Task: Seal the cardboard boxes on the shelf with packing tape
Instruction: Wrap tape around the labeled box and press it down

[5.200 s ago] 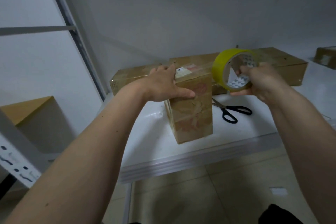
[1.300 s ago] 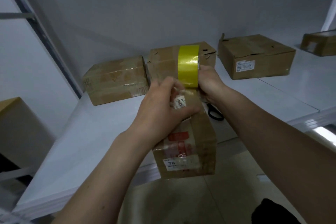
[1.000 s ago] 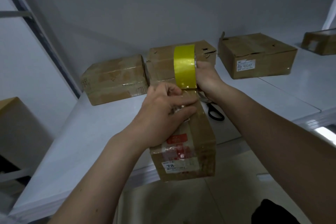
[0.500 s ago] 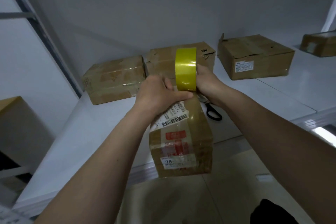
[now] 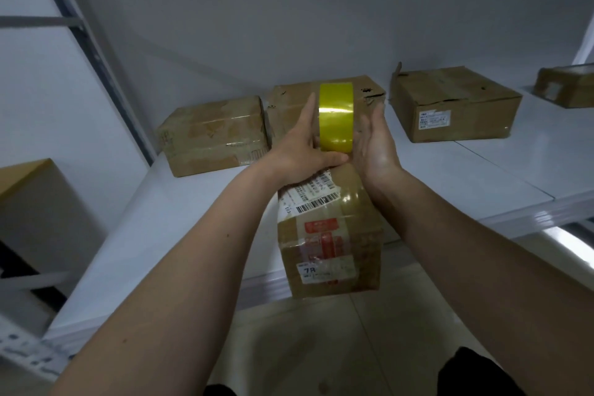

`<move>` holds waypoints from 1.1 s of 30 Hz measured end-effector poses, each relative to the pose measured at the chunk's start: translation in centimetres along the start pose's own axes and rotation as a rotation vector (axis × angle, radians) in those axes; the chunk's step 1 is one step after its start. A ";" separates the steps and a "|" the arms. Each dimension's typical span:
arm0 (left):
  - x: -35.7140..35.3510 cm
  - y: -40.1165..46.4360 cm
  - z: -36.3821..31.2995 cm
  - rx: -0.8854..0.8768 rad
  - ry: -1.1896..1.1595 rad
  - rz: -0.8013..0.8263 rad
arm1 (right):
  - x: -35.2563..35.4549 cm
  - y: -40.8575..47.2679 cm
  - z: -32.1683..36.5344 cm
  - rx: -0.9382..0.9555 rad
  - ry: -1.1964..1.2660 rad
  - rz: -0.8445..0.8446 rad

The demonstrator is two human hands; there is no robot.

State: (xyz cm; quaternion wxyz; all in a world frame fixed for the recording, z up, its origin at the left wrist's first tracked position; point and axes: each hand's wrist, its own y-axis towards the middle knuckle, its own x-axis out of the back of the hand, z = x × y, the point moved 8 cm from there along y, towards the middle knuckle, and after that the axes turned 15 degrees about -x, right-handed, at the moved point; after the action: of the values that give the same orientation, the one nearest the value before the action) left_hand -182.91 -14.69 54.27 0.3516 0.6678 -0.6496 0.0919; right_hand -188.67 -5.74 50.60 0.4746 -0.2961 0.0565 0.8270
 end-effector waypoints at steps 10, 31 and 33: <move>0.2 0.7 -0.4 0.107 -0.178 -0.026 | 7.3 -0.7 -1.0 0.129 -1.659 -0.563; 1.0 -0.8 -0.8 0.002 -0.327 -0.235 | 8.4 -3.3 3.1 -0.295 -1.872 -0.515; 1.1 -0.7 -0.8 0.000 -0.305 -0.230 | 9.4 -3.8 3.7 -0.289 -1.623 -0.416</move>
State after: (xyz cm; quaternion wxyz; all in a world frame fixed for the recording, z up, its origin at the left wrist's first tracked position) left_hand -181.83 -15.16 55.28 0.2573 0.7437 -0.6149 -0.0511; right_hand -190.68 4.79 49.27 0.4678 0.3268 -0.4632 0.6781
